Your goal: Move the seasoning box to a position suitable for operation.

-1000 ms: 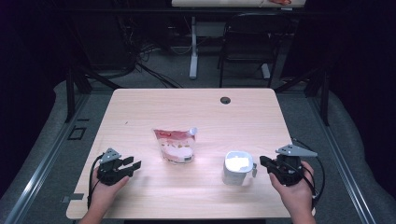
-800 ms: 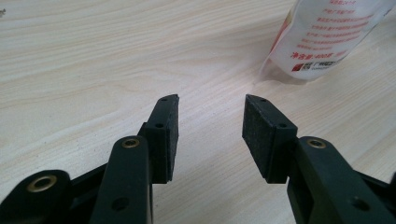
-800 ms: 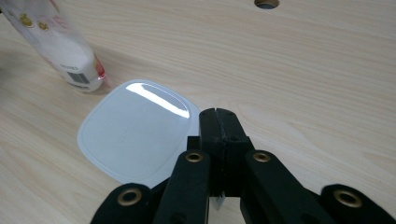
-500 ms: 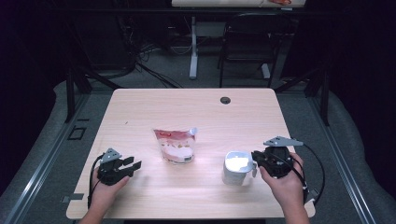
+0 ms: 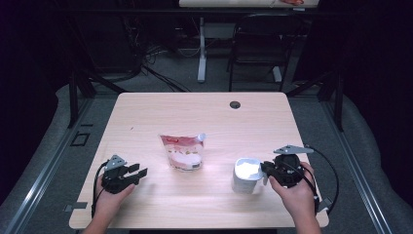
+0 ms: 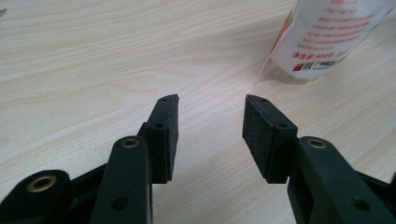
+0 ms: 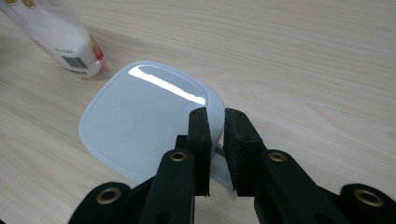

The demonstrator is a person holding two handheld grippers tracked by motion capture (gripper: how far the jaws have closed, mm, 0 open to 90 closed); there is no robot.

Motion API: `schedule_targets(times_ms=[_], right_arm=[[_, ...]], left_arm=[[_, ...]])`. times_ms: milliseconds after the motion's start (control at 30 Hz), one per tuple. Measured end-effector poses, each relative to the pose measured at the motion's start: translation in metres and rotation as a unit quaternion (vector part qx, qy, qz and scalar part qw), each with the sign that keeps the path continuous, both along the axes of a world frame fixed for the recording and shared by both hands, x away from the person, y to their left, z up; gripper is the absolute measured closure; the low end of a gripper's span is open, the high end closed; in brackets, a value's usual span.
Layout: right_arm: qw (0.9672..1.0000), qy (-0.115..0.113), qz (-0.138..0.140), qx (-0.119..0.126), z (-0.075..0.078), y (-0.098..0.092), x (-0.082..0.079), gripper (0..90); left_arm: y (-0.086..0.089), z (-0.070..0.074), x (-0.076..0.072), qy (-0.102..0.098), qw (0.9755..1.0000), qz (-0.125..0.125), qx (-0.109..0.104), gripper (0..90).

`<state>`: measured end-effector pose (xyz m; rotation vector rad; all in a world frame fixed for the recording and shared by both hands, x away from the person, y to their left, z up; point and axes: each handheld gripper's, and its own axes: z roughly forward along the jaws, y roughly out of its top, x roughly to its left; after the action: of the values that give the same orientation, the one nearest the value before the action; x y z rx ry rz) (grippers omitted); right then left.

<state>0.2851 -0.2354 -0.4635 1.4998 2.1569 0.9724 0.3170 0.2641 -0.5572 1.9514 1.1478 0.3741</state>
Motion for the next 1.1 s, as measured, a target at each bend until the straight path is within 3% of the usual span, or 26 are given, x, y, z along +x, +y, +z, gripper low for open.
schedule_targets(times_ms=[600,867,1100], right_arm=[[0.9994,0.002,0.002,0.034,-0.003,-0.006,0.000,84.1],[0.9994,0.003,0.000,0.034,-0.004,-0.008,0.000,86.3],[0.9988,0.005,-0.003,0.049,-0.005,-0.012,0.000,86.7]], left_arm=[[0.000,0.000,0.000,-0.004,1.0000,0.001,0.001,55.9],[-0.001,-0.001,0.000,-0.004,1.0000,0.001,0.000,55.9],[-0.001,-0.001,0.000,-0.004,1.0000,0.000,-0.001,55.9]])
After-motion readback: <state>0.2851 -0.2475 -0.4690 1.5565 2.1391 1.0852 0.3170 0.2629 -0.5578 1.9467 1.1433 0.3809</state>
